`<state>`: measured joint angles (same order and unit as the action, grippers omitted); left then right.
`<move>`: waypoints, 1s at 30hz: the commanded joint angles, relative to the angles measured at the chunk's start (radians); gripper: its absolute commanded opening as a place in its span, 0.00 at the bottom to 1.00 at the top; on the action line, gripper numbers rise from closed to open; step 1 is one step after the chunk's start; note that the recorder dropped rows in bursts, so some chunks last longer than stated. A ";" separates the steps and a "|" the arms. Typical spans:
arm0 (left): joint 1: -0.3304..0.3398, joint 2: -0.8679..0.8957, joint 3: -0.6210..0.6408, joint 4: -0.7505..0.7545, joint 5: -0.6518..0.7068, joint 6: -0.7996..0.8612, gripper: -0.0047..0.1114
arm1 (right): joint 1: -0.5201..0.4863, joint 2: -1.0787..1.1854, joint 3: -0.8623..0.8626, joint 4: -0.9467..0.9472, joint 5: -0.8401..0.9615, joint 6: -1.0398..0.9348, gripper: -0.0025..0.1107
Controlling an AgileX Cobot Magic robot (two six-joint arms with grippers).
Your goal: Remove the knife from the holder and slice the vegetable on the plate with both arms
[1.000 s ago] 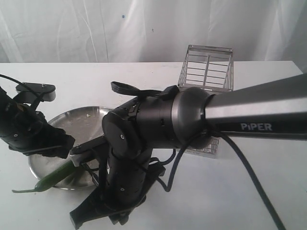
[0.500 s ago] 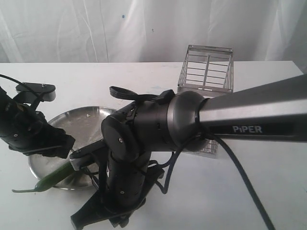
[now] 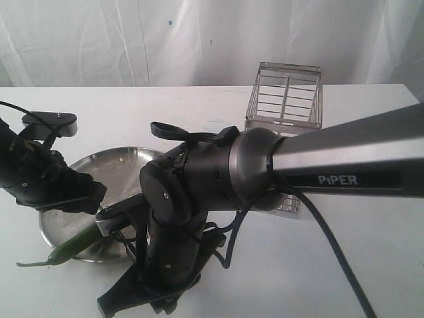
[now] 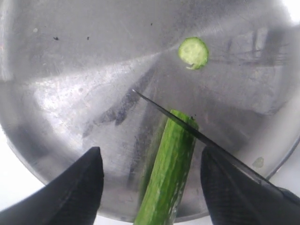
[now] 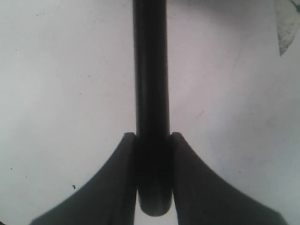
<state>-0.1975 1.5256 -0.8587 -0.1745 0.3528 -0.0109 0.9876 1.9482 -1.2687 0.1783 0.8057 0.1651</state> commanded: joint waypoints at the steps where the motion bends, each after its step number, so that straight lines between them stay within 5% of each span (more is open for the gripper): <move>1: -0.004 -0.014 0.008 -0.024 -0.020 0.011 0.59 | 0.001 -0.001 0.003 -0.004 -0.004 -0.012 0.02; 30: -0.004 0.073 0.008 -0.033 -0.152 0.011 0.59 | 0.001 -0.001 0.003 0.000 -0.008 -0.016 0.02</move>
<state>-0.1975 1.5977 -0.8587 -0.1942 0.2029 0.0000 0.9876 1.9482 -1.2687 0.1783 0.8023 0.1579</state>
